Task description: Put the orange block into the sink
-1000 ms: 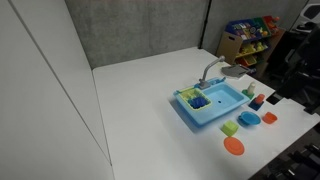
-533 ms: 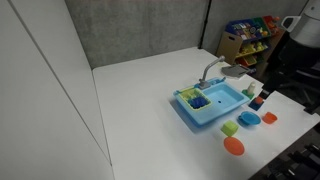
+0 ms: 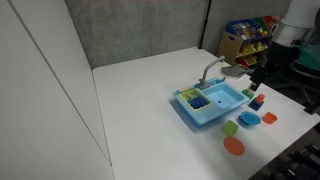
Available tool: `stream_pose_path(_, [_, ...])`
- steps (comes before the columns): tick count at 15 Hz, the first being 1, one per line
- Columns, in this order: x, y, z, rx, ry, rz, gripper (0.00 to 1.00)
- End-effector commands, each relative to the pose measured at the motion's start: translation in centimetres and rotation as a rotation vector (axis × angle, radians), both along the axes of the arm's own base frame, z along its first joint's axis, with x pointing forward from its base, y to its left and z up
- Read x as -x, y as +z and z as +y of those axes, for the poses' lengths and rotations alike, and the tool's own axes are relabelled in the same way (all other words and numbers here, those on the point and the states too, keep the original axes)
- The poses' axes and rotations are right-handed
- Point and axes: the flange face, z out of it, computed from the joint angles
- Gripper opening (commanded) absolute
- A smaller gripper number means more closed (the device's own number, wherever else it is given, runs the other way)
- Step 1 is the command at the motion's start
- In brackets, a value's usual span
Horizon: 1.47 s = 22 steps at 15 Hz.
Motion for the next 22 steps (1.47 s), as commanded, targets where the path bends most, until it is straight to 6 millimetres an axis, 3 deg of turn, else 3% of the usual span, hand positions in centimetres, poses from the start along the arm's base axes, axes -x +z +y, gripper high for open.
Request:
stream_pose_path(1, [-3.2,-0.4,-3.6,0.007,-0.114,0.002,1.00])
stream_pose_path(8, [-6.3,-1.7,-13.2,0.027,-0.322,-0.015,1.00])
stream_pose_path(14, [-7.4,-5.0,-19.9,0.049,-0.468,-0.056,1.00])
stream_pose_path(18, [-7.6,-7.6,-22.6,0.065,-0.541,-0.045,1.00])
stream_pose_path(22, [-6.9,-8.2,-22.6,0.061,-0.528,-0.025,1.00])
